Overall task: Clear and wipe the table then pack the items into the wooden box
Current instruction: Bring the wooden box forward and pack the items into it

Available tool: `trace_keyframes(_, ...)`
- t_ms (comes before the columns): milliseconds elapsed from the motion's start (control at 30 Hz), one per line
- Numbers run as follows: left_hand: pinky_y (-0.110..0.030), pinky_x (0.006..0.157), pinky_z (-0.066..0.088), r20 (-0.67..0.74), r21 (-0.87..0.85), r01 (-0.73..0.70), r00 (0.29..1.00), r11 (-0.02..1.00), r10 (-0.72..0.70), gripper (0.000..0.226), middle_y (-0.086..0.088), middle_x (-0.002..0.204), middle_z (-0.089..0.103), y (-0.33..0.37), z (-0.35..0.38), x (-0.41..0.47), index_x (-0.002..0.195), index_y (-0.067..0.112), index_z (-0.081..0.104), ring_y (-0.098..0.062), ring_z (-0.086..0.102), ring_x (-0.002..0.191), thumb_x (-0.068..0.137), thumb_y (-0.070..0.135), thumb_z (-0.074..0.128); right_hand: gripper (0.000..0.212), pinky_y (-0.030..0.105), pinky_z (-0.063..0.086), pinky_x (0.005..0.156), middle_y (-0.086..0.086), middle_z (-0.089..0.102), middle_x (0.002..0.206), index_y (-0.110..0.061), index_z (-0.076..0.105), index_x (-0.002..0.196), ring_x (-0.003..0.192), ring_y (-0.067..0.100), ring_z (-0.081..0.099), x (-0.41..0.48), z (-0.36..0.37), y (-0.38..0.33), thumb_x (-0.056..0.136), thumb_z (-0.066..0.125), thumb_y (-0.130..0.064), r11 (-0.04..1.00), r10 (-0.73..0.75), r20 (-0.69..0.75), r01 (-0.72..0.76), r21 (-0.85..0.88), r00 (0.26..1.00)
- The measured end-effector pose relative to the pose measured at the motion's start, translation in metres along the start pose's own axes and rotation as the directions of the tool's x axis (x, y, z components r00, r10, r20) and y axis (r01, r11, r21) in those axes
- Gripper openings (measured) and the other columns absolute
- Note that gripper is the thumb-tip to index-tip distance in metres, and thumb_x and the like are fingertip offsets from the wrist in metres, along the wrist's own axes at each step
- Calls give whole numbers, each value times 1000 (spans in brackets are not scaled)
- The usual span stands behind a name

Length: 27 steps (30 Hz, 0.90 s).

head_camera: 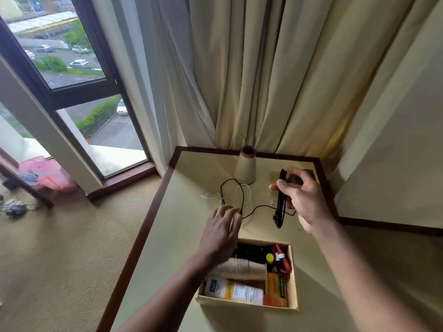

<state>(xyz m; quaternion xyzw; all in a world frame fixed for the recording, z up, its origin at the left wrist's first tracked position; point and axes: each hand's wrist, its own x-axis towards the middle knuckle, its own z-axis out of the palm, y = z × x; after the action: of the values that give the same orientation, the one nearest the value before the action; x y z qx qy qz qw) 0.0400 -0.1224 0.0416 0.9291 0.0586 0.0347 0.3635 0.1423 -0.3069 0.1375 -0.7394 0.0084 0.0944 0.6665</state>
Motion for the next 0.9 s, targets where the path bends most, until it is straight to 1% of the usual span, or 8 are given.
trace_keyframes(133,-35,106,44,128,-323,-136,974,936,186,66,0,141,55,72,-24,-7,140,21,55,-10,49,126,100,65,28,22,31,47,74,7,79,96,-23,69,114,102,23,71,-33,-4,-26,93,70,-16,986,-48,55,39,165,997)
trace_keyframes(233,-45,82,49,124,-508,-136,966,851,228,47,-4,106,67,94,-34,-19,113,12,63,-21,60,96,103,54,44,20,28,49,73,7,78,102,-20,69,117,99,19,71,-52,-8,-39,98,64,-18,970,-90,67,72,231,994)
trace_keyframes(333,-48,75,48,129,-731,-98,952,675,279,31,-4,77,62,105,-52,-35,94,9,59,-21,61,74,107,33,47,26,37,50,81,6,78,103,-22,71,116,95,22,70,-72,-20,-41,103,49,-17,970,-181,66,167,177,981)
trace_keyframes(433,-47,66,44,187,-902,10,910,431,371,31,0,64,44,121,-81,-50,91,10,54,-17,46,55,110,31,42,23,27,51,75,1,70,91,-29,70,113,83,16,63,-90,-23,-33,101,54,-17,934,-306,125,323,-150,944)
trace_keyframes(500,-37,59,38,214,-951,105,902,290,376,33,3,60,37,135,-97,-55,87,13,52,-12,37,50,110,32,39,13,23,46,74,-1,61,92,-28,66,100,85,7,57,-97,-16,-24,100,58,-37,888,-318,133,344,-305,939)
trace_keyframes(667,-31,56,40,178,-978,206,903,-32,390,27,7,55,24,157,-121,-40,90,15,52,-10,25,46,106,27,34,13,15,48,84,-9,66,91,-31,57,102,94,0,64,-111,7,-10,105,44,-34,946,-228,262,277,-169,938)
trace_keyframes(767,-35,66,45,78,-995,98,918,-34,388,22,3,63,26,162,-134,-27,96,11,50,-13,29,53,109,24,36,19,35,54,74,5,58,76,-23,57,113,66,21,58,-117,13,-10,105,44,-35,977,-184,395,213,-32,900)
trace_keyframes(900,-39,71,50,-93,-957,-179,935,229,343,15,-5,68,35,169,-151,-13,105,9,45,-21,38,58,111,20,37,21,30,43,59,-7,47,68,-29,66,104,60,10,43,-124,12,-19,106,46,-32,954,-196,430,273,-125,881)
